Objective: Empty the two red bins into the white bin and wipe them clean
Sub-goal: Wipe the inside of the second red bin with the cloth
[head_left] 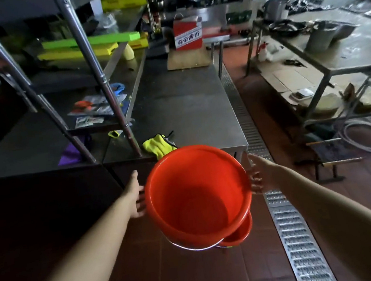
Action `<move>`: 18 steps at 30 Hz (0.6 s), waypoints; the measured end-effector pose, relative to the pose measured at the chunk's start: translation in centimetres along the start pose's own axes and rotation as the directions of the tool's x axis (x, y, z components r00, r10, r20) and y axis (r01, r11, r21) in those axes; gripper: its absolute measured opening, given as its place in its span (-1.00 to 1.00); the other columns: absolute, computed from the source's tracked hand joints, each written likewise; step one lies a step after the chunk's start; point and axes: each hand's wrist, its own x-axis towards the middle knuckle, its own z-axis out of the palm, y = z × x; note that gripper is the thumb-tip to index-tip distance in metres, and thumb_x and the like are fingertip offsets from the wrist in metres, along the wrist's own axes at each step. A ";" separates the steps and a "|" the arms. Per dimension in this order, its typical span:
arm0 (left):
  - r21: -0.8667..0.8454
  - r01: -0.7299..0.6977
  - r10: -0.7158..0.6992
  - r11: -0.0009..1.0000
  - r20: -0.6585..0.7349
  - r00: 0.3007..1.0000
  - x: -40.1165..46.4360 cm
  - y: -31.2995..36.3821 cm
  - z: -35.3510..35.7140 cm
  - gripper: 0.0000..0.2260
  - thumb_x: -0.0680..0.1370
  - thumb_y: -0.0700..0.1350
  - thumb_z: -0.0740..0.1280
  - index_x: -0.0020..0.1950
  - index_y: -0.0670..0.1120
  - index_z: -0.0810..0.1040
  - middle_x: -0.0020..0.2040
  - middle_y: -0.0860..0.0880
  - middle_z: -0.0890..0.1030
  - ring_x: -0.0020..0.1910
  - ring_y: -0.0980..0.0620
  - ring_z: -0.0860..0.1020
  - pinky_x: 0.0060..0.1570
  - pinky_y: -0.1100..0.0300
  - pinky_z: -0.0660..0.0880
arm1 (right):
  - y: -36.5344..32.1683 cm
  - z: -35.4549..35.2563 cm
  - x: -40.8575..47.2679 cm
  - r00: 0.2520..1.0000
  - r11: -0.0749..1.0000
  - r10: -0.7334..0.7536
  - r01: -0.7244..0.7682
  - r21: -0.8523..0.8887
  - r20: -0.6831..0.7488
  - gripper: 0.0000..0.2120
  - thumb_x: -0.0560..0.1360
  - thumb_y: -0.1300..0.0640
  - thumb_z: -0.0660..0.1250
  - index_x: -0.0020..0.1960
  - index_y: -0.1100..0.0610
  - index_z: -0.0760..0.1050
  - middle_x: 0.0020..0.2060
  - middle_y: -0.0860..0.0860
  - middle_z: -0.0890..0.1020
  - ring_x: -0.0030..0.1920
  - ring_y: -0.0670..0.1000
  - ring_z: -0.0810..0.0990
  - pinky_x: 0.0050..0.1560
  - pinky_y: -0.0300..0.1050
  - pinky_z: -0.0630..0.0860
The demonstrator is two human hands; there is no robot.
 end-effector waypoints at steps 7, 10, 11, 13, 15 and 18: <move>-0.044 -0.058 0.057 0.997 -0.006 0.998 -2.4 8.0 7.2 -0.29 0.45 0.51 0.02 0.12 -0.05 0.58 0.07 -0.10 0.59 0.05 -0.08 0.53 -0.06 -0.01 0.48 | -9.7 -5.8 -2.1 0.999 0.998 -0.047 0.048 -0.050 0.004 -0.54 0.57 -0.25 0.16 -0.02 0.17 0.50 -0.15 0.10 0.44 -0.22 0.08 0.45 -0.06 0.04 0.50; -0.055 -0.088 0.087 0.995 -0.010 0.996 -2.7 12.1 9.5 -0.29 0.46 0.50 0.02 0.19 -0.05 0.54 0.13 -0.12 0.57 0.11 -0.11 0.52 -0.01 -0.06 0.49 | -14.4 -7.7 -2.2 0.997 0.993 -0.074 0.073 -0.091 -0.005 -0.55 0.57 -0.23 0.16 0.00 0.18 0.47 -0.24 0.09 0.43 -0.32 0.06 0.43 -0.14 0.00 0.52; -0.059 -0.098 0.098 0.993 -0.010 0.995 -2.6 13.4 10.2 -0.29 0.47 0.49 0.03 0.21 -0.06 0.54 0.13 -0.12 0.57 0.11 -0.11 0.53 0.01 -0.07 0.50 | -15.9 -8.1 -2.1 0.996 0.992 -0.088 0.088 -0.093 -0.001 -0.57 0.56 -0.22 0.17 -0.02 0.17 0.47 -0.27 0.08 0.42 -0.34 0.05 0.43 -0.15 -0.01 0.52; -0.071 -0.119 0.118 0.990 -0.013 0.993 -2.1 16.1 11.5 -0.28 0.47 0.48 0.05 0.21 -0.08 0.56 0.09 -0.14 0.60 0.07 -0.12 0.55 0.02 -0.08 0.52 | -18.8 -9.0 -1.6 0.994 0.990 -0.112 0.113 -0.088 0.011 -0.55 0.55 -0.24 0.21 0.01 0.17 0.48 -0.27 0.07 0.43 -0.32 0.06 0.44 -0.12 -0.01 0.52; -0.077 -0.129 0.128 0.989 -0.015 0.992 -1.3 18.8 12.6 -0.29 0.47 0.47 0.08 0.18 -0.10 0.57 0.07 -0.16 0.61 0.04 -0.14 0.58 -0.04 -0.09 0.55 | -21.4 -9.6 -0.7 0.992 0.987 -0.129 0.129 -0.096 0.003 -0.50 0.54 -0.27 0.23 0.06 0.20 0.50 -0.21 0.09 0.47 -0.27 0.06 0.47 -0.08 0.03 0.52; -0.070 -0.145 0.146 0.987 0.018 0.989 0.8 22.6 13.9 -0.30 0.49 0.45 0.08 0.24 -0.10 0.54 0.12 -0.16 0.57 0.09 -0.17 0.56 0.07 -0.15 0.53 | -24.7 -9.7 1.1 0.989 0.985 -0.147 0.143 -0.099 -0.029 -0.55 0.53 -0.21 0.27 0.04 0.20 0.52 -0.16 0.10 0.50 -0.22 0.06 0.49 -0.07 0.03 0.52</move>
